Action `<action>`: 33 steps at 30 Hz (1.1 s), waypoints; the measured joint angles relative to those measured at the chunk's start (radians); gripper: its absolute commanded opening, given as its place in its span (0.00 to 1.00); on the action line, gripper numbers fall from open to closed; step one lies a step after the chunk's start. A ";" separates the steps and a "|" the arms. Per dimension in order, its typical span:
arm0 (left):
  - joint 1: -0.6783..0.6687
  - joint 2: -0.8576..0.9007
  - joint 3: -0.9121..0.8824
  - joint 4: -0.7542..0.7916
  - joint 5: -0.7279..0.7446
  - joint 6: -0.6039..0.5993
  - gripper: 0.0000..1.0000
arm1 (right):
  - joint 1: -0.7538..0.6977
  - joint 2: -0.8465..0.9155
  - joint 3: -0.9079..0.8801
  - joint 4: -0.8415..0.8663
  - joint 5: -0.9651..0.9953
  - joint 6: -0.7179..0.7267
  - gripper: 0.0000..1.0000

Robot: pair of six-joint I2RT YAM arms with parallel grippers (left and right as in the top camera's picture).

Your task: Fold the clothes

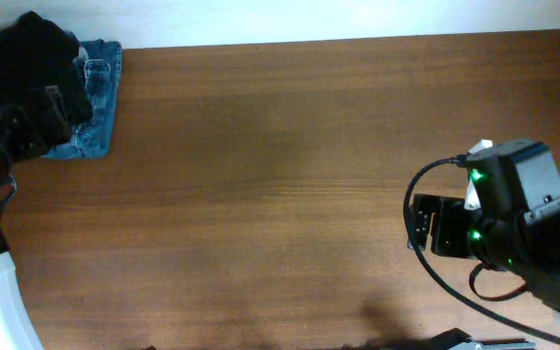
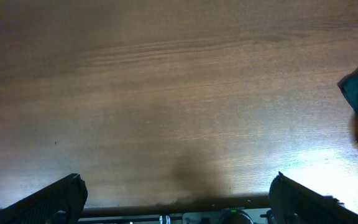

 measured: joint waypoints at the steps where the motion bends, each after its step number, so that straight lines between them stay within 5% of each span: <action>1: 0.000 0.000 0.000 0.000 0.000 0.000 0.99 | 0.000 0.006 0.000 0.000 0.000 0.000 0.99; 20: 0.000 0.000 0.000 0.000 0.000 0.000 0.99 | 0.000 0.100 -0.003 0.058 -0.002 -0.040 0.99; 33: 0.000 0.000 0.000 0.000 0.000 0.000 0.99 | -0.203 -0.240 -0.210 0.338 0.027 -0.046 0.99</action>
